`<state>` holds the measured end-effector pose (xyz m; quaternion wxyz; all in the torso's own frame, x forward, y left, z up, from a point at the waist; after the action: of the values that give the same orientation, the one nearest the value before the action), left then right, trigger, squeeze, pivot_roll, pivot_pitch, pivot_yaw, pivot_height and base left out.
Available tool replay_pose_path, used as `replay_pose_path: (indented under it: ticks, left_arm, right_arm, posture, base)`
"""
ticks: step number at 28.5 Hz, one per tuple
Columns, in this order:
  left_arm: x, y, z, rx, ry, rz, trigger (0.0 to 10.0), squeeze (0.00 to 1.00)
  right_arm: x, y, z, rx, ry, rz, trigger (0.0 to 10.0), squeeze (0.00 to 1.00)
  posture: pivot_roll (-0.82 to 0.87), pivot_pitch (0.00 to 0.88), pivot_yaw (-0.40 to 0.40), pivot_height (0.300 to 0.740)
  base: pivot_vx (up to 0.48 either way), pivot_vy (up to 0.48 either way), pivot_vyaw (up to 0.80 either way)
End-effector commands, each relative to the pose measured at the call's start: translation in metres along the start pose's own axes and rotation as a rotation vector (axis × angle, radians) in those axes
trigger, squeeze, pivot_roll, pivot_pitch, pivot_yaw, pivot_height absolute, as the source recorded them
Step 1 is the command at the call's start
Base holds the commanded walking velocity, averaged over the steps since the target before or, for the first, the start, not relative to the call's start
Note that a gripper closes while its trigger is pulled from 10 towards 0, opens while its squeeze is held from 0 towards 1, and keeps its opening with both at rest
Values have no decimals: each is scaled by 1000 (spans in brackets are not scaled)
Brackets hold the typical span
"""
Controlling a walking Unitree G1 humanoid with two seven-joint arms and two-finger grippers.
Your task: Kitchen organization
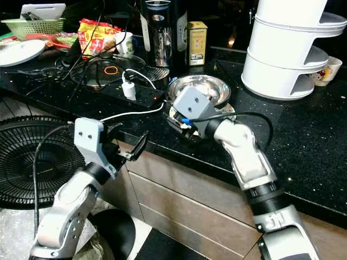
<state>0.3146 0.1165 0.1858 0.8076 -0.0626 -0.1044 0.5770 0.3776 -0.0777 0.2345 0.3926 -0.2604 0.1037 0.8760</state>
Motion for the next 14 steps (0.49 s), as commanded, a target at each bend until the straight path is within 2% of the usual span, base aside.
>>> replay_pose_path:
  ticks: [1,2,5,6,7,8,10,11,12,14]
  left_arm:
    - [2,0,-1,2,-13,6,10000,0]
    - [1,-1,0,-1,-13,4,10000,0]
    - [0,-1,1,-3,-12,2,10000,0]
    - [0,-1,0,-2,-12,2,10000,0]
    - [0,-1,0,-2,-12,2,10000,0]
    - [0,-1,0,0,-13,2,10000,0]
    - [1,-1,0,1,-13,3,10000,0]
    - [1,-1,0,1,-14,3,10000,0]
    - [1,-1,0,0,-13,3,10000,0]
    - [1,-1,0,0,-13,4,10000,0]
  right_arm:
    - [-1,-1,-4,22,22,-7,10000,0]
    - [-7,-1,-7,49,68,-36,10000,0]
    - [-12,1,-12,77,111,-53,10000,0]
    - [-12,2,-13,81,115,-52,9020,0]
    - [-12,2,-13,81,115,-52,9020,0]
    - [-13,3,-15,93,132,-50,4824,0]
    - [-12,4,-18,106,150,-46,4824,0]
    - [-12,4,-20,116,157,-44,4392,0]
    - [-12,5,-21,124,164,-40,3529,0]
    - [-12,5,-23,131,170,-37,3529,0]
  posture:
    - [47,0,-21,740]
    - [44,0,-18,740]
    - [41,0,-17,740]
    - [41,0,-17,740]
    - [41,0,-17,740]
    - [41,0,-17,740]
    - [41,0,-17,740]
    - [38,0,-16,740]
    - [39,0,-17,740]
    - [40,0,-17,740]
  base:
    - [0,0,0]
    - [0,0,0]
    - [0,0,0]
    - [0,0,0]
    - [0,0,0]
    - [0,0,0]
    - [0,0,0]
    - [0,0,0]
    - [0,0,0]
    - [0,0,0]
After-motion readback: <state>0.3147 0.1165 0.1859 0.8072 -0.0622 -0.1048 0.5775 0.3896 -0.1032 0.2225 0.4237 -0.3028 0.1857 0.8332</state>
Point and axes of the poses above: a point about 5 cm out from each wrist's last joint towards the gripper, its own y axis pointing back from the gripper into the wrist, its own z axis along the axis of the wrist's last joint, x = y × z, the point moved 5 cm from there along -y, pointing out of the wrist towards the gripper, and after that the axes turned 8 degrees about -y, right-handed, at the moved point
